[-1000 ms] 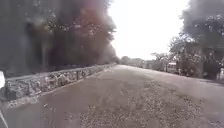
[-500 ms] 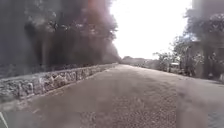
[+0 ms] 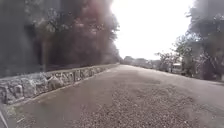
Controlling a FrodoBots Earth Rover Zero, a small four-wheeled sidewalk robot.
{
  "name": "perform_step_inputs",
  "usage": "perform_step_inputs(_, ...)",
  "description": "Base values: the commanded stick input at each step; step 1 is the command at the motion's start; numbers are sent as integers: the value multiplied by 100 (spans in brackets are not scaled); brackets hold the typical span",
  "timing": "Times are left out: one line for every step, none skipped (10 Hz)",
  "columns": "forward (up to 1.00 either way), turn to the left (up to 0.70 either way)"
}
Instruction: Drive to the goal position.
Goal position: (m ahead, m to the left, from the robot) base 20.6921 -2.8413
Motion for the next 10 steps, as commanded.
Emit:
perform_step_inputs(50,0)
perform_step_inputs(50,0)
perform_step_inputs(50,0)
perform_step_inputs(50,0)
perform_step_inputs(50,0)
perform_step_inputs(50,0)
perform_step_inputs(50,0)
perform_step_inputs(50,0)
perform_step_inputs(50,0)
perform_step_inputs(50,0)
